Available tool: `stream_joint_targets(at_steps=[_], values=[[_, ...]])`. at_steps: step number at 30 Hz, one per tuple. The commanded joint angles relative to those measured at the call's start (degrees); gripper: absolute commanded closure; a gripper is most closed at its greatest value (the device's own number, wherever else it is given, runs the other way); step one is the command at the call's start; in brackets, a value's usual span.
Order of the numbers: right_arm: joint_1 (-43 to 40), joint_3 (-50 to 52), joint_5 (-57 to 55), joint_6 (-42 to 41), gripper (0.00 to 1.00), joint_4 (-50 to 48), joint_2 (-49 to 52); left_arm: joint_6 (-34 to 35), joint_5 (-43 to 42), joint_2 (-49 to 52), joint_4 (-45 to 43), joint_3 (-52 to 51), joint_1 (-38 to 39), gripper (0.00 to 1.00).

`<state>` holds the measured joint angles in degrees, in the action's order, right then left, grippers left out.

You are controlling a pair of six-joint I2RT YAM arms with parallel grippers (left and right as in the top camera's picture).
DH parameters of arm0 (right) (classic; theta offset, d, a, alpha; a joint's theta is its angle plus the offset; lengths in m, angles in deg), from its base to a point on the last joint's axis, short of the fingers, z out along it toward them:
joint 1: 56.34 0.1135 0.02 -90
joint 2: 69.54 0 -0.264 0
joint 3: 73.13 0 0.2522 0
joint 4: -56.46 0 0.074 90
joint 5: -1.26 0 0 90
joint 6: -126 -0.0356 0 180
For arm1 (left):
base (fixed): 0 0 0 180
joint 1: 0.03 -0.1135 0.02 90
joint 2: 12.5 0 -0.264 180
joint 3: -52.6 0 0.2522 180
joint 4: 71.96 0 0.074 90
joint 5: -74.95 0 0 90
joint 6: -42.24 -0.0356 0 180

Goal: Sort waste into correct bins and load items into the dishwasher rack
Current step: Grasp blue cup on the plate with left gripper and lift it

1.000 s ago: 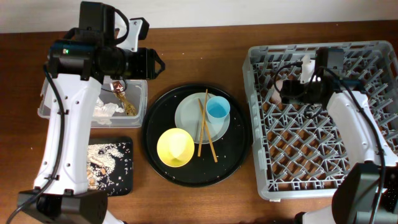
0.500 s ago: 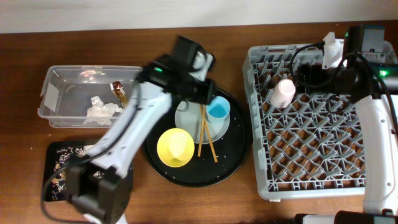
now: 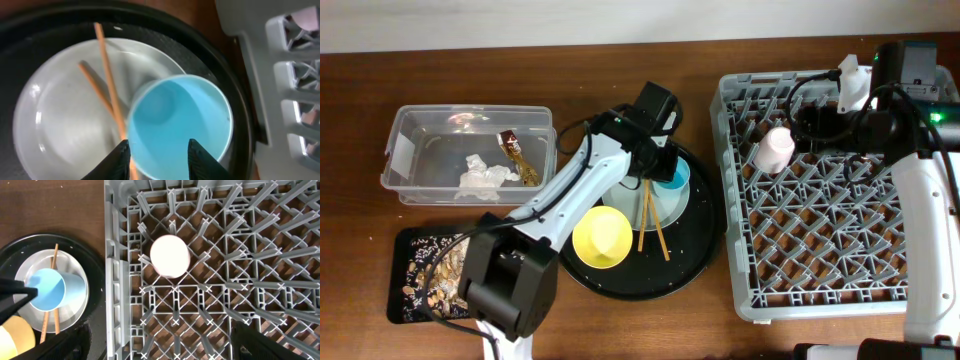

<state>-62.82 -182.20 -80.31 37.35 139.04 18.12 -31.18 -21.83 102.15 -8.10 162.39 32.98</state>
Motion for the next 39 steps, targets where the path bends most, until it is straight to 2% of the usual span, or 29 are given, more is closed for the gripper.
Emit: stream_joint_targets(at_steps=[1, 8, 12, 13, 15, 16, 19, 23, 24, 25, 27, 29, 30, 32, 35, 39], values=[[0.0, -0.8, 0.1, -0.1, 0.12, 0.1, -0.3, 0.8, 3.9, -1.6, 0.4, 0.3, -0.1, 0.63], [0.0, -0.8, 0.0, -0.1, 0.12, 0.9, -0.3, 0.8, 2.1, 2.6, -0.5, -1.0, -0.1, 0.66], [0.0, -0.8, -0.1, -0.1, 0.12, 1.5, -0.3, 0.8, 2.1, 2.6, -0.5, -1.8, 0.0, 0.71], [0.0, -0.8, -0.1, -0.1, 0.12, 1.6, -0.3, 0.8, 2.2, 2.7, -0.8, -2.6, 0.2, 0.75], [0.0, -0.8, -0.1, -0.1, 0.12, 1.6, -0.3, 0.8, 2.2, 2.7, -1.1, -3.2, 0.2, 0.97], [0.0, -0.8, -0.1, -0.1, 0.12, 1.6, -0.3, 0.8, 2.1, 2.7, -1.1, -3.2, 0.2, 1.00], [0.0, -1.0, -0.1, -0.1, 0.12, 1.4, -0.3, 0.7, 2.1, 2.3, 0.0, -1.9, 0.2, 1.00], [0.0, -8.4, 2.6, 0.7, 0.07, 3.7, -1.2, 0.7, 0.2, -3.5, 5.1, 10.1, -1.8, 1.00], [0.0, -10.5, 6.4, 2.8, 0.06, 5.0, -1.5, 0.7, -2.7, -5.4, 6.9, 14.7, -3.0, 1.00], [0.0, -12.9, 13.4, 5.8, 0.05, 6.6, -1.9, 0.7, -9.0, -7.1, 9.6, 20.8, -5.1, 1.00], [0.0, -14.4, 24.5, 10.3, 0.03, 7.6, -2.7, 0.7, -25.6, -8.7, 12.7, 28.9, -10.4, 1.00], [0.0, -14.4, 35.4, 15.6, 0.02, 7.6, -3.0, 0.6, -39.4, -9.4, 13.1, 31.4, -15.0, 1.00], [0.0, -14.4, 43.1, 19.5, 0.01, 7.7, -3.0, 0.4, -50.1, -9.5, 12.8, 31.5, -18.5, 1.00], [0.0, -14.4, 54.0, 25.4, 0.01, 7.4, -3.0, -2.2, -65.1, -9.0, 12.7, 31.5, -22.9, 1.00], [0.0, -14.4, 67.0, 32.6, 0.02, 6.6, -3.0, -2.8, -70.4, -8.9, 12.7, 31.5, -23.1, 1.00], [0.1, -14.4, 71.1, 33.2, 0.02, 5.8, -3.0, -3.0, -70.4, -8.9, 11.9, 31.5, -18.9, 1.00]])
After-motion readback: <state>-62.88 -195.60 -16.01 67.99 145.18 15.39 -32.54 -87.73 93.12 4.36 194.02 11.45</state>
